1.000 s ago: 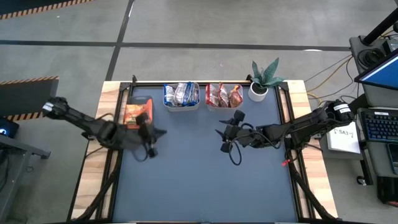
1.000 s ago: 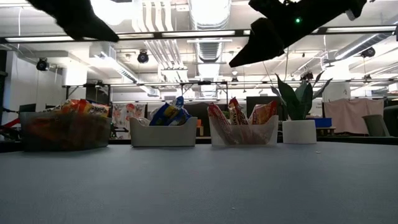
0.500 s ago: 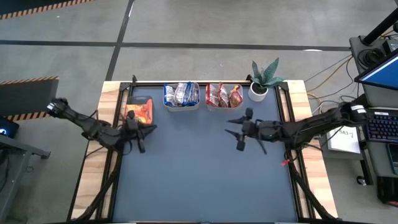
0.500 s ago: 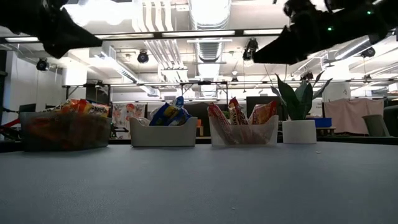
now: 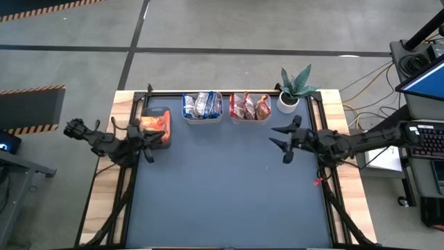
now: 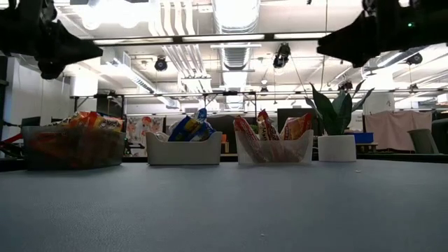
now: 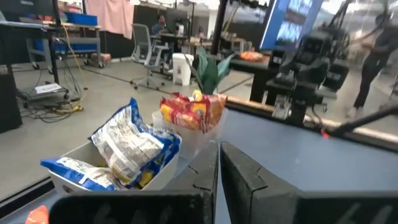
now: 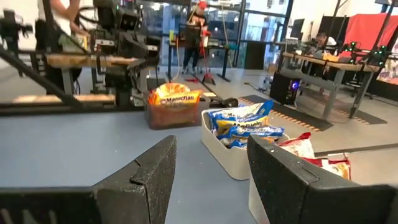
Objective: Sort Maruchan noodles
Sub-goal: Return to Home Position
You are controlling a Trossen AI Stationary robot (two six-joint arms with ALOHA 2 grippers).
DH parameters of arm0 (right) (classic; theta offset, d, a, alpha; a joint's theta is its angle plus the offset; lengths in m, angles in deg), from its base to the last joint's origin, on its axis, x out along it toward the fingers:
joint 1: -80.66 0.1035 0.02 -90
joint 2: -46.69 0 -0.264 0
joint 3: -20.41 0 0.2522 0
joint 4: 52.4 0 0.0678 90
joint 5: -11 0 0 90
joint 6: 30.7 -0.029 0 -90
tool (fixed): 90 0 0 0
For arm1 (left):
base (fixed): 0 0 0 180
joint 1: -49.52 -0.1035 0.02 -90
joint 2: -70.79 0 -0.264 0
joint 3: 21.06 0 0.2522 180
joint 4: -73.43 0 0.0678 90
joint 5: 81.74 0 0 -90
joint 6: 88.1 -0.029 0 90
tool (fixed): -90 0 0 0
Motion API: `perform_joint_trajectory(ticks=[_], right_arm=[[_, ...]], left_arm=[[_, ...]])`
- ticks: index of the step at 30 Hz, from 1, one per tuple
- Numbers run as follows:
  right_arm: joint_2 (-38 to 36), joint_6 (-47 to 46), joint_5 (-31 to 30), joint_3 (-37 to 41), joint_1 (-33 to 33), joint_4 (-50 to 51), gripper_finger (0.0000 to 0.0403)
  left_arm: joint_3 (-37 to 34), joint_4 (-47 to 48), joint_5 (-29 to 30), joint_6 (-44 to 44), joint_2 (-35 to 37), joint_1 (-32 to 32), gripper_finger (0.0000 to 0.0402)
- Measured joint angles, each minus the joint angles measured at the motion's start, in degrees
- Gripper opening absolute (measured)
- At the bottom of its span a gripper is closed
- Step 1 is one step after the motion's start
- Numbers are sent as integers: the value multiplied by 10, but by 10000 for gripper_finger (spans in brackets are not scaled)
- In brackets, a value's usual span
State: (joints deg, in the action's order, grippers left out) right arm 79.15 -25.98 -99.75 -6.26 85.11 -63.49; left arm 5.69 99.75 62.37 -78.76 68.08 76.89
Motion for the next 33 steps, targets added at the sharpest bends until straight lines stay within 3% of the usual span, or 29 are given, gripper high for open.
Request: perform_joint_trajectory(ticks=[3, 19, 33], right_arm=[[-48, -6, 0, 14, 0, 21, 187], [-226, -11, 2, 75, 0, 104, 187], [-324, 2, 19, 122, 0, 126, 187]], left_arm=[[-1, -1, 0, -3, 28, 0, 1], [-15, -5, 8, -6, 25, -1, 1], [-23, -10, 8, -8, 18, -1, 1]])
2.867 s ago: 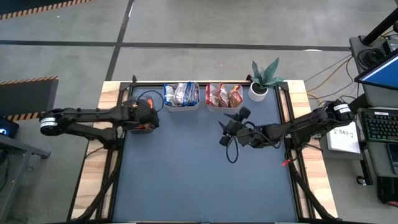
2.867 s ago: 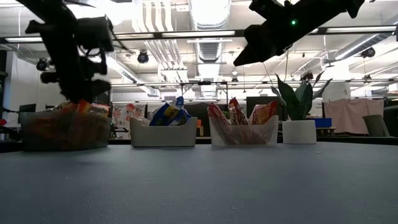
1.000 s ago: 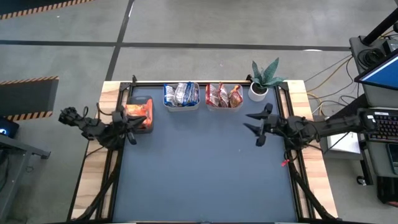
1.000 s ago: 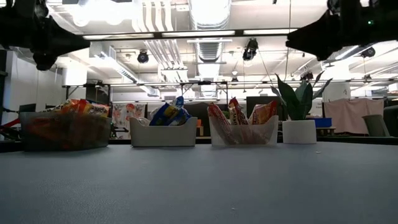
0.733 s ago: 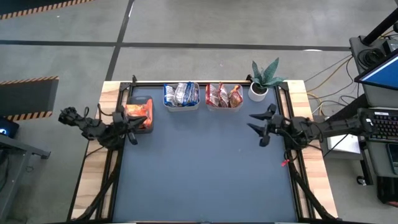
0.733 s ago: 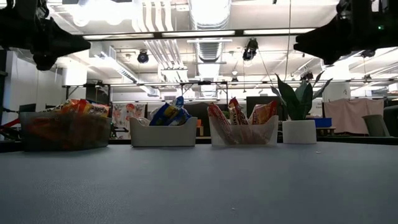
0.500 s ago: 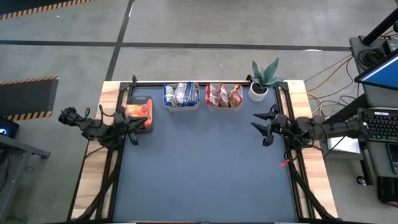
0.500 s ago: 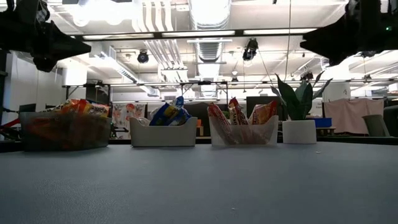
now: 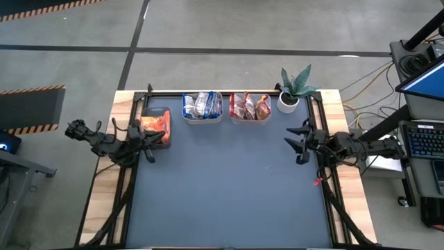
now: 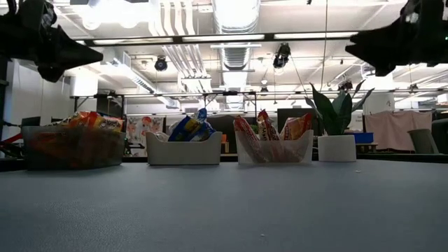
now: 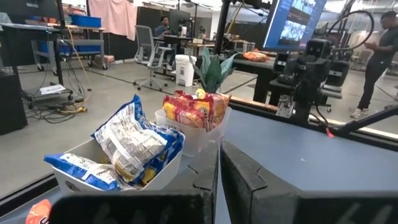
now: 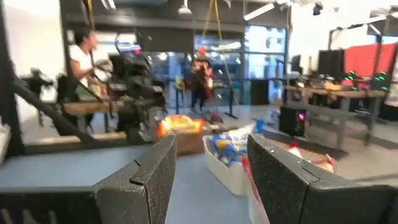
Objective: Sort Maruchan noodles
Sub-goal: Return to Home Position
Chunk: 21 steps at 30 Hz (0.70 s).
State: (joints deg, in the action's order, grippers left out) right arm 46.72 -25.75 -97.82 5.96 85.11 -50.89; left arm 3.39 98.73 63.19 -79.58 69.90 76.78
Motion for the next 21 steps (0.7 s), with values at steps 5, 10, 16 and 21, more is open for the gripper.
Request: perform_joint_trajectory(ticks=[5, 10, 16, 21], right_arm=[[3, 7, 43, 0, 0, -22, 187], [5, 39, 33, 0, 0, -16, 187], [12, 54, 3, 0, 0, 26, 187], [12, 56, 3, 0, 0, 67, 187]], left_arm=[[8, -6, 0, -1, 1, 0, 1], [2, -4, 0, 22, -3, 0, 1], [0, -2, 0, 11, -12, 0, 2], [0, -2, 0, 10, -13, 0, 2]])
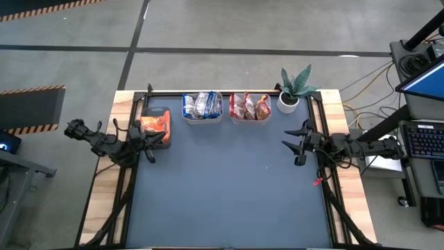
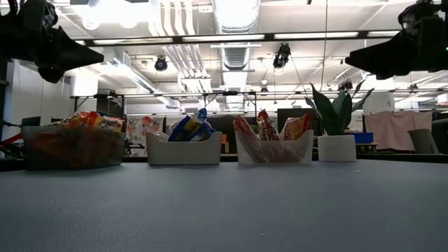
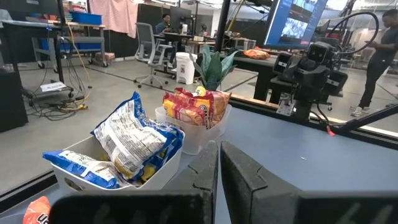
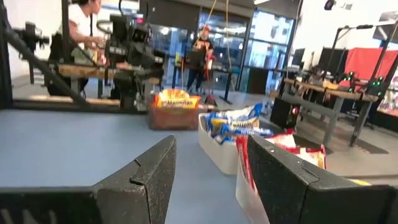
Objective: Sort Maruchan noodles
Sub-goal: Return to Home Position
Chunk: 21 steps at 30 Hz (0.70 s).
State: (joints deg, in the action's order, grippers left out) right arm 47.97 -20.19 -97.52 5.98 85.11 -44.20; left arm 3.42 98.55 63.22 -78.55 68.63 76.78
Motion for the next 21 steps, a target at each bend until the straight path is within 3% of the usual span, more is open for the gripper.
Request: perform_joint_trajectory(ticks=[21], right_arm=[[3, 0, 0, 0, 0, 11, 187]], left_arm=[[0, -1, 0, 0, -1, 0, 2]])
